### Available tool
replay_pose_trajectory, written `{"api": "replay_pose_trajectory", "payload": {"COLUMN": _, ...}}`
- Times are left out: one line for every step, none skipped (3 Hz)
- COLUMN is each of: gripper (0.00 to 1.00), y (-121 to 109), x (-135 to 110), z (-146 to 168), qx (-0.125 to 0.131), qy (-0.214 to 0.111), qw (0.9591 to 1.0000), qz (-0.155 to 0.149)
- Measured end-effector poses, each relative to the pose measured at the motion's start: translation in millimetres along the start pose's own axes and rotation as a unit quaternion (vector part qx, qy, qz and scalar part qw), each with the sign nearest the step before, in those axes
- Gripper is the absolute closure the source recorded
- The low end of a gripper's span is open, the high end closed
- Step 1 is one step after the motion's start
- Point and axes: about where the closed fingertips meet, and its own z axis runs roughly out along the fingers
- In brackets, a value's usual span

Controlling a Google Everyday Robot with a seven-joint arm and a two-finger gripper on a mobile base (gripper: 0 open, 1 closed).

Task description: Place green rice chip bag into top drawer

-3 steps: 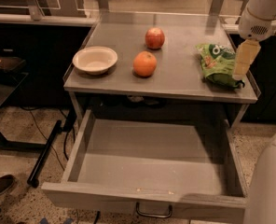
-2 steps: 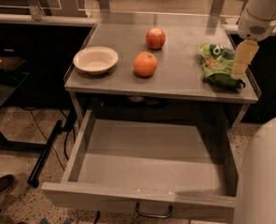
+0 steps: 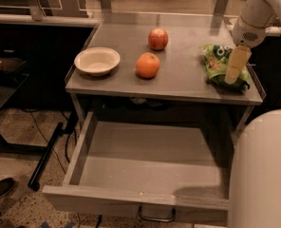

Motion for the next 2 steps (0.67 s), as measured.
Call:
{"api": "replay_pose_trajectory", "payload": {"gripper": 0.00, "y": 4.1, "x": -9.6, "z": 11.6, "qx": -0.014, "qy": -0.007, "qw": 0.9999, "qz": -0.003}}
{"api": "replay_pose_trajectory", "payload": {"gripper": 0.00, "y": 4.5, "x": -16.0, "z": 18.6, "qx": -0.015, "qy": -0.007, "qw": 0.9998, "qz": -0.008}}
